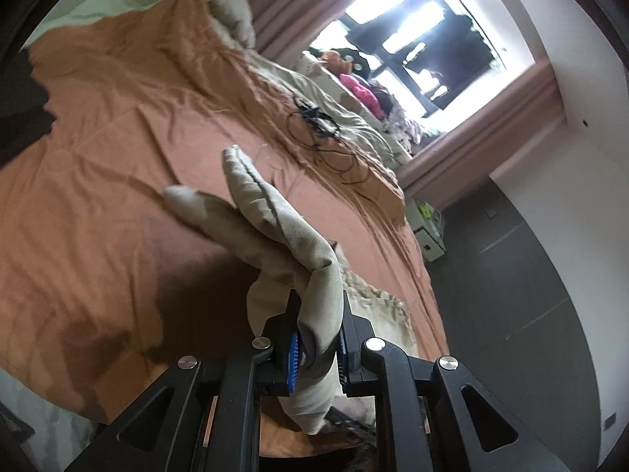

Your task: Fold large clothes

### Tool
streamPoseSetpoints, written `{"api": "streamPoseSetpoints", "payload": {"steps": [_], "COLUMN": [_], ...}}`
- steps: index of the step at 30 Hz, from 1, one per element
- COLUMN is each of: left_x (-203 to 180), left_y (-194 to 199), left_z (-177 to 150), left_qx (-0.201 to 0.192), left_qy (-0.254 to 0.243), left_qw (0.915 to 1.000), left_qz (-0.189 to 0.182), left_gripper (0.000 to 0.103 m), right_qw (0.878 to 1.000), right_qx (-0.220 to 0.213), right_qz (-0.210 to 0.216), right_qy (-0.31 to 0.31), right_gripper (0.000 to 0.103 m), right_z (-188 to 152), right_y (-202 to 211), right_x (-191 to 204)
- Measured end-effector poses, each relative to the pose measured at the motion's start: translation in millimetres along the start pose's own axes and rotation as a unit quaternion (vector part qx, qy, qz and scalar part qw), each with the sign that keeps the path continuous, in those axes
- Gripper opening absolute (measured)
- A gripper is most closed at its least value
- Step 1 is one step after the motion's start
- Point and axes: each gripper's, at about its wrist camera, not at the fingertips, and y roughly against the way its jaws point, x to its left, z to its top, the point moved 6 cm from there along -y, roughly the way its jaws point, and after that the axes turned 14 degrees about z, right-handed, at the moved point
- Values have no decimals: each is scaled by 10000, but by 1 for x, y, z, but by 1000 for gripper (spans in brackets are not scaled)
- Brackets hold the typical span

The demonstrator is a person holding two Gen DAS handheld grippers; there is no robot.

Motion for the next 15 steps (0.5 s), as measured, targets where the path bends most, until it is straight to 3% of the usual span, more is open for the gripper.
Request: {"api": "streamPoseSetpoints", "payload": {"steps": [4,8,15], "left_x": [-33,-71,-149], "left_y": [-1,-4,-24], "left_z": [-1,-6,-21], "left_qx": [-22,-27,89], "left_qy": [-317,-609,-1244], "left_qw": [9995,9981,9920], "left_qz": [-11,-84,-192], "left_gripper": [15,15,15], "right_qw": [9999,9992,9970], "right_qx": [132,248,-525], "right_qz": [19,304,552], "right_qy": [90,-59,-133], "right_gripper": [13,12,13], "right_z": [-5,1,23], "right_y": [-9,3,80], "right_x": [-1,-3,-20]}}
